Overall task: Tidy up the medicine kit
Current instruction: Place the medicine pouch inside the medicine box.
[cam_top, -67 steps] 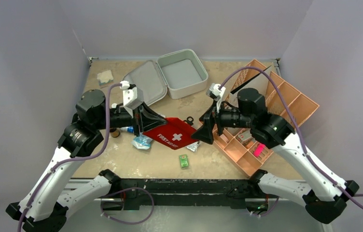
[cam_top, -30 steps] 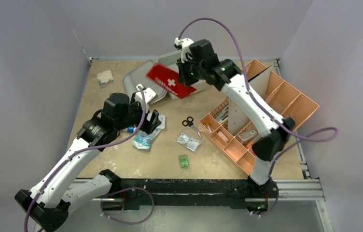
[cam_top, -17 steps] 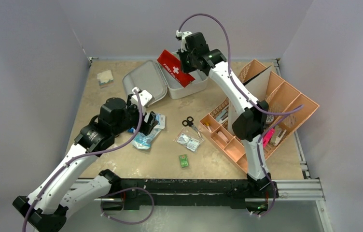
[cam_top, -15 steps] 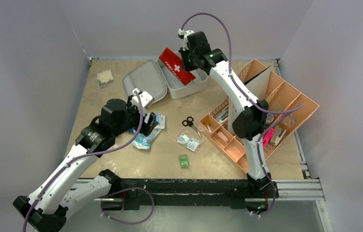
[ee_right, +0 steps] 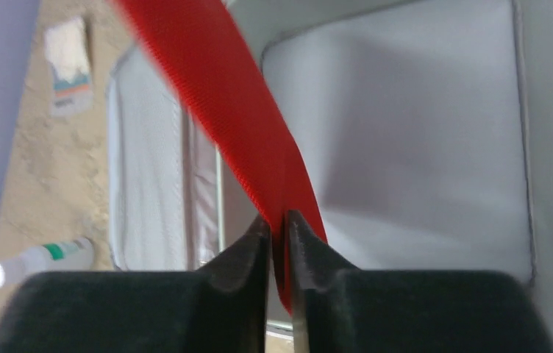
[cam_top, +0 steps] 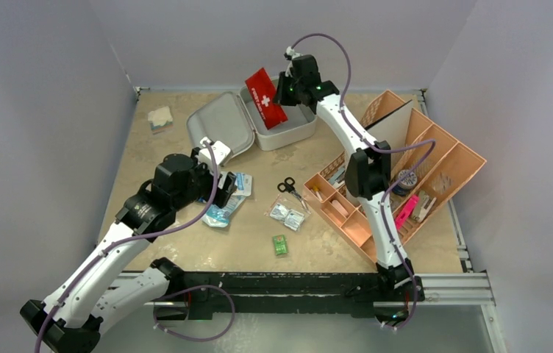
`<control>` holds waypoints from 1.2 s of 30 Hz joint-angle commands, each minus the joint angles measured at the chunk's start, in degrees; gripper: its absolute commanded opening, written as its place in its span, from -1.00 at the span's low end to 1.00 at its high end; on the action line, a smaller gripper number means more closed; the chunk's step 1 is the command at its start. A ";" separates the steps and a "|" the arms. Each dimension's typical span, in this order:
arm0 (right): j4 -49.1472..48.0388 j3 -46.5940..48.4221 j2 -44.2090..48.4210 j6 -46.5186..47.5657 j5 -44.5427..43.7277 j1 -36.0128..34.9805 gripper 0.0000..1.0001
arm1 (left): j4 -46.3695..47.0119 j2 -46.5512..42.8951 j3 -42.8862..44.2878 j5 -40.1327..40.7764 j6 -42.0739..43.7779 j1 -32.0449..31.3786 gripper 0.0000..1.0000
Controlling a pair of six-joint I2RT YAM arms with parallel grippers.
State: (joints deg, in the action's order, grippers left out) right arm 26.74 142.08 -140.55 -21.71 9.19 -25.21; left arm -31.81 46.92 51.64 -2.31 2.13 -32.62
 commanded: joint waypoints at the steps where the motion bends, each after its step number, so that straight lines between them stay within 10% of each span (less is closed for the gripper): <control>1: -3.78 3.96 -1.81 -4.62 -0.03 -0.29 -0.41 | 1.93 -0.60 -0.44 1.64 -0.64 0.40 0.45; 7: -3.90 4.58 0.85 -0.20 -5.06 -0.19 0.23 | 2.04 -0.24 -0.47 2.17 -0.64 0.43 0.45; 27: 4.23 -12.52 28.24 5.63 1.93 -1.34 0.30 | 1.22 8.37 3.81 7.72 -9.79 1.11 0.45; 36: 5.16 -37.79 52.54 7.63 1.58 -2.58 0.78 | 0.52 29.63 23.30 10.77 -17.27 1.90 0.39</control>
State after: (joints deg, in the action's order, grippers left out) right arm 31.11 114.93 -98.48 -15.70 10.13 -27.51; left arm -33.41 67.79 64.58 4.95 -9.34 -31.38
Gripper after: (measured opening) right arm 0.842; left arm 0.706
